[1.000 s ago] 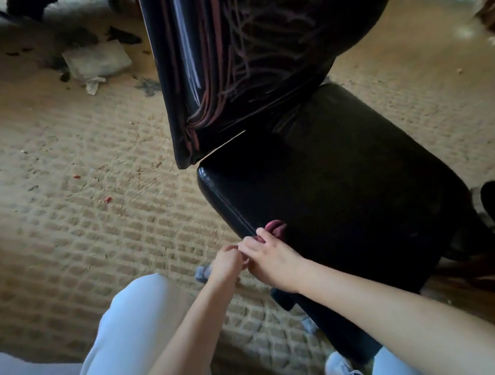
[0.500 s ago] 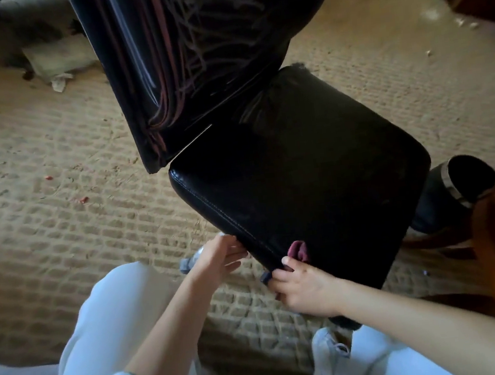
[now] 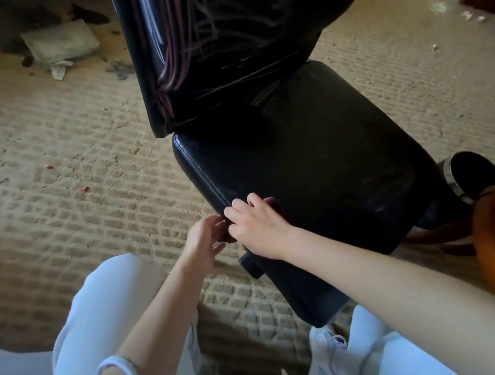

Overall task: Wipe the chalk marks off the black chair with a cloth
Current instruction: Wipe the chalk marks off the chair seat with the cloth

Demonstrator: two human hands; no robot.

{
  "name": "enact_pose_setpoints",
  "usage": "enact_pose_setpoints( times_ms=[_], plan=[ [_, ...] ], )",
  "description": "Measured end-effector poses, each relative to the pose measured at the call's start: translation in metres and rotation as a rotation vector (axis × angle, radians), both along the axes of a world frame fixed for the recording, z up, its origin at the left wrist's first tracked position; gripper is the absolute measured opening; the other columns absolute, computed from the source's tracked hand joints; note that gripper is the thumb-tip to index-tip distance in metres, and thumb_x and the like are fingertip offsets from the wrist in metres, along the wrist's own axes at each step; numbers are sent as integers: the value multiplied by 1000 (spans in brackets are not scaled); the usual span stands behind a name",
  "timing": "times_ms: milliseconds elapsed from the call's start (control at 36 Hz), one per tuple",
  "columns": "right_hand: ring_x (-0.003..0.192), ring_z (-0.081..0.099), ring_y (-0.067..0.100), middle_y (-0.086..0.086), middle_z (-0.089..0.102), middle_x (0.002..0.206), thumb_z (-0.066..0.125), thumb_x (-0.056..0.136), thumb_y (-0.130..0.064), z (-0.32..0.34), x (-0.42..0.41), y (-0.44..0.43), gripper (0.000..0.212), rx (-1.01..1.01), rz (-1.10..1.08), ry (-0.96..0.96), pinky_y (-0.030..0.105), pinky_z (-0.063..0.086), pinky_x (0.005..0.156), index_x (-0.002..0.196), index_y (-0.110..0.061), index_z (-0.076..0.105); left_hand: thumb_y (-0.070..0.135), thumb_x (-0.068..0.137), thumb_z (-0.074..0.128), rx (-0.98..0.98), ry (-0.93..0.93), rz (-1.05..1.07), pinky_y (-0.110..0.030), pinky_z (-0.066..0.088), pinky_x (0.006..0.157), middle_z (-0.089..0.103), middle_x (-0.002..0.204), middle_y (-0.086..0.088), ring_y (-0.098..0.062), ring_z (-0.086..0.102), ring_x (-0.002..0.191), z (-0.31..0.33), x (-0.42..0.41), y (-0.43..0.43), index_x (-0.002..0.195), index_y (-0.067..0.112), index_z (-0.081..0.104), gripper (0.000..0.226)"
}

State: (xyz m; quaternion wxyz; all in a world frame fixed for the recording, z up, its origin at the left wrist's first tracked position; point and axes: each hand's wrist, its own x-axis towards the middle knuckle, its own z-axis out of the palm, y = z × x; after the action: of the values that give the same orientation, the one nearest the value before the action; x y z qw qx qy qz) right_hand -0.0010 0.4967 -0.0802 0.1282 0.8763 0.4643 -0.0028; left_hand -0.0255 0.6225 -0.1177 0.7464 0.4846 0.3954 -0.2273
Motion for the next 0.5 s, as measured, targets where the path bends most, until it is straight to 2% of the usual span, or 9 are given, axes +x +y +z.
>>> enact_pose_setpoints(
  times_ms=[111, 222, 306, 333, 361, 417, 444, 500],
  plan=[
    [72, 52, 21, -1, 55, 73, 82, 52, -15, -9, -9, -10, 19, -24, -48, 77, 31, 40, 61, 57, -20, 64, 17, 97, 40, -64, -98, 11, -37, 45, 88, 71, 100, -1, -14, 63, 94, 3, 1, 5, 102, 19, 66, 27],
    [74, 54, 22, 0, 61, 79, 79, 55, -16, -11, -33, -15, 18, -23, -55, 162, 32, 44, 62, 70, -18, 72, 18, 97, 34, -75, -219, -117, -34, 41, 85, 65, 112, 12, -3, 55, 108, 8, 2, 6, 115, 37, 59, 36],
    [105, 51, 24, -1, 61, 115, 60, 84, -22, -10, -54, -18, 26, -249, 67, 191, 38, 42, 84, 107, -22, 71, 20, 99, 33, -54, -245, -159, -30, 38, 79, 57, 115, 23, 5, 48, 110, 13, 1, 4, 115, 43, 53, 34],
    [113, 48, 25, -1, 59, 121, 56, 88, -24, -11, -63, -22, 27, -321, 103, 231, 40, 40, 89, 111, -23, 70, 21, 100, 33, -50, -257, -171, -29, 38, 76, 55, 118, 24, 4, 47, 113, 15, 0, 4, 119, 44, 50, 34],
    [114, 49, 24, -3, 61, 120, 58, 88, -27, -13, -71, -27, 24, -371, 134, 272, 40, 39, 90, 107, -26, 71, 23, 101, 33, -42, -253, -183, -29, 38, 76, 51, 125, 23, 1, 44, 119, 14, -1, 5, 128, 42, 46, 36],
    [97, 60, 13, -13, 67, 93, 70, 71, -37, -13, -86, -35, 10, -438, 209, 311, 31, 44, 80, 79, -33, 75, 26, 101, 35, 1, -235, -201, -33, 38, 86, 43, 137, 17, -6, 38, 129, 13, -4, 4, 143, 36, 34, 43],
    [86, 62, 9, -15, 66, 81, 75, 63, -40, -14, -94, -41, 8, -450, 229, 316, 26, 46, 74, 67, -34, 73, 28, 101, 36, 47, -225, -215, -36, 38, 92, 41, 137, 14, -10, 37, 130, 11, -6, 4, 144, 33, 32, 43],
    [79, 61, 6, -16, 64, 75, 77, 61, -40, -20, -104, -58, 10, -459, 296, 349, 21, 47, 68, 60, -33, 70, 34, 99, 43, 159, -154, -279, -44, 39, 100, 40, 133, 10, -18, 42, 124, 12, -12, 0, 143, 27, 31, 46]
  ],
)
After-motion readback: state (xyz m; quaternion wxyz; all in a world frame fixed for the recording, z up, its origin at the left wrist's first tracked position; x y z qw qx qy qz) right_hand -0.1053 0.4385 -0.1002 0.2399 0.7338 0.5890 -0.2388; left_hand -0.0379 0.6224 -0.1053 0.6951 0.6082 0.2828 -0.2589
